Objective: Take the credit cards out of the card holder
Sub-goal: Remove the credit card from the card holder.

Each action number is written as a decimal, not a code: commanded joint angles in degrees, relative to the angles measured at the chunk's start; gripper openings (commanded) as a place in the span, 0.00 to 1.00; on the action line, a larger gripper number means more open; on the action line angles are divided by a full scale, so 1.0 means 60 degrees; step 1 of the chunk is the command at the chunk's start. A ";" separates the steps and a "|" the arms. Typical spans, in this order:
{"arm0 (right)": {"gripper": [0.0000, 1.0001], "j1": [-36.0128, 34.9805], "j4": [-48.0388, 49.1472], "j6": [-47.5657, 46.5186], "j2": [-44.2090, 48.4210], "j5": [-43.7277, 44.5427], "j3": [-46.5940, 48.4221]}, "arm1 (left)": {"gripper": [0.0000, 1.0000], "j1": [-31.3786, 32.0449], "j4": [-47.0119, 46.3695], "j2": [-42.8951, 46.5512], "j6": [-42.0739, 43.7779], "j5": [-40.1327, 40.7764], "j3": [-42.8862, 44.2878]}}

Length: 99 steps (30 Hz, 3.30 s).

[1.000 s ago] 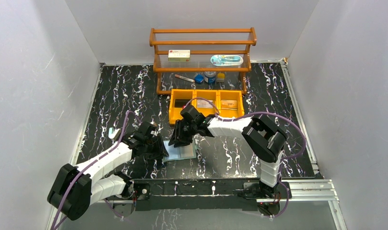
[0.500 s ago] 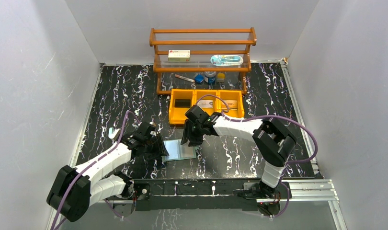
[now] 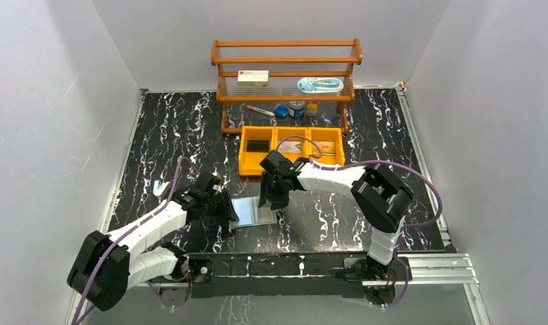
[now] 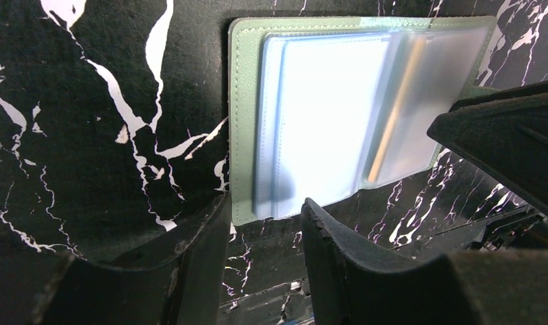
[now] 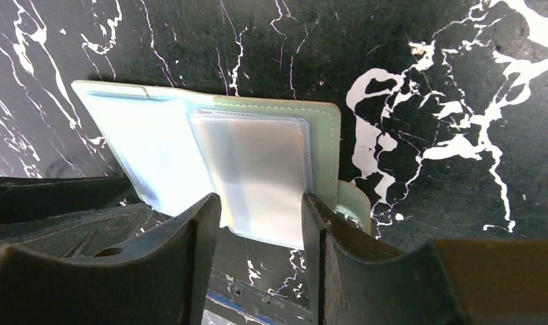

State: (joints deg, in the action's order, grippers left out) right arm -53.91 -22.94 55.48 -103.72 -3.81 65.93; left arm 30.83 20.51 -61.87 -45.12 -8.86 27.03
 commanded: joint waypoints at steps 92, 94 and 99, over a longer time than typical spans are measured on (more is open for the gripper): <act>0.16 -0.1313 -0.4167 -0.1492 -0.1984 0.3508 0.3942 | 0.42 0.0007 -0.0196 -0.0498 0.0416 -0.0486 0.0395; 0.12 -0.1312 -0.3892 -0.1589 -0.1903 0.3231 0.3862 | 0.42 0.0017 -0.0196 -0.0505 0.0427 -0.0486 0.0408; 0.04 -0.1305 -0.2969 -0.1669 -0.1576 0.2355 0.3647 | 0.42 0.0018 -0.0196 -0.0515 0.0409 -0.0471 0.0443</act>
State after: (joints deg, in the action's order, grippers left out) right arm -61.67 -45.43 45.82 -115.04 13.72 87.74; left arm 30.76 18.41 -65.19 -43.07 -11.38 28.49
